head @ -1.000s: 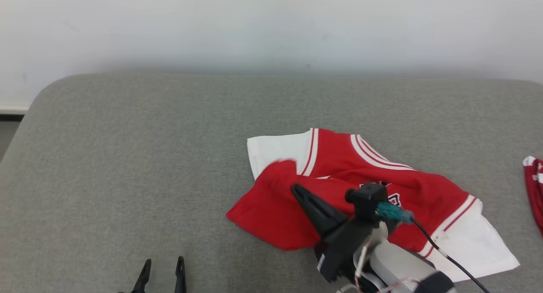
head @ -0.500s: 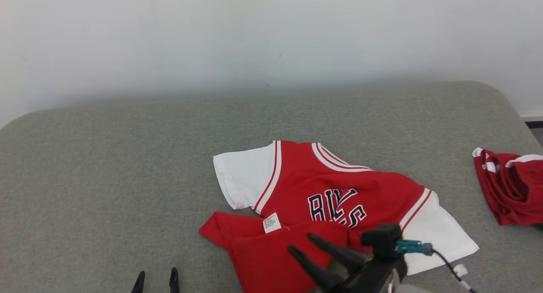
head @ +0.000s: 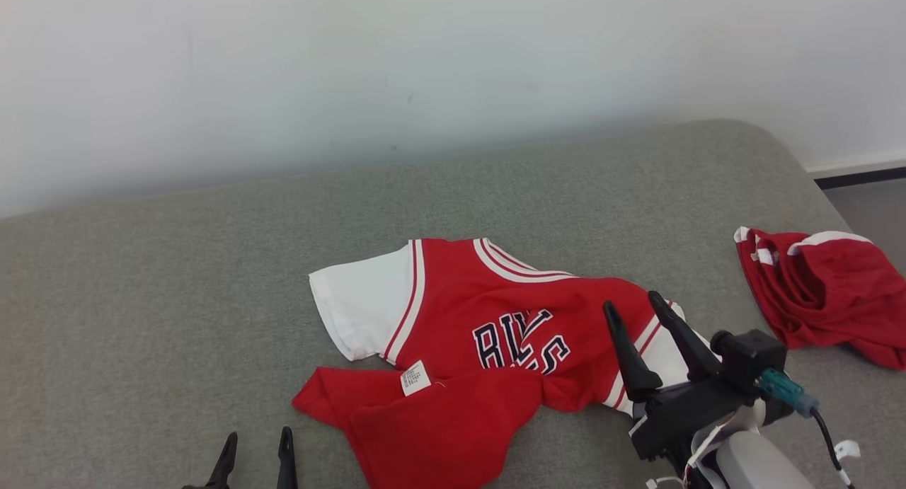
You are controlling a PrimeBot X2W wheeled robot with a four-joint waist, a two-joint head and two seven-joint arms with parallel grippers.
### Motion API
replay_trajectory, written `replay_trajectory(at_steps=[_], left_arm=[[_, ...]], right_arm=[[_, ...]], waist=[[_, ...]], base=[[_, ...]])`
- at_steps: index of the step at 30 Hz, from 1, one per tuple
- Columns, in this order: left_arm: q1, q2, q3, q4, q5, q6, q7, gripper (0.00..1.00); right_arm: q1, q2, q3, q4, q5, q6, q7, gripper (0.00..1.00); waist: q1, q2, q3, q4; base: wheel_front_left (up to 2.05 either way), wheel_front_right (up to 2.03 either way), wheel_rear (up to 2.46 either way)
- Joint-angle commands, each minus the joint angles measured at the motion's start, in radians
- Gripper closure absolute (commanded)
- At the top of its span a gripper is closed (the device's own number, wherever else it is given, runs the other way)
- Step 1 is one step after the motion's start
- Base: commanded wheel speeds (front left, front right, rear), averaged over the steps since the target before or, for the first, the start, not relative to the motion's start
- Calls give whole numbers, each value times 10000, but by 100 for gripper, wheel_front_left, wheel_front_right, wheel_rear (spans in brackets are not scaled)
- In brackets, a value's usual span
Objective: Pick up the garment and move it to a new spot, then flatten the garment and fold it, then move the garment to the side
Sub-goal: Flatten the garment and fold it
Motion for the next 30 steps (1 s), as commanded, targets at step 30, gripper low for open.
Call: replay_trajectory(at_steps=[30], left_arm=[[-6604,561,-142,5881,593,-465,1037,0]], right_arm=[[624,1395,-1736,-541,-1976,-26,-40,0]], waist=[[1,0,2131,-1139]], base=[[0,0,0]])
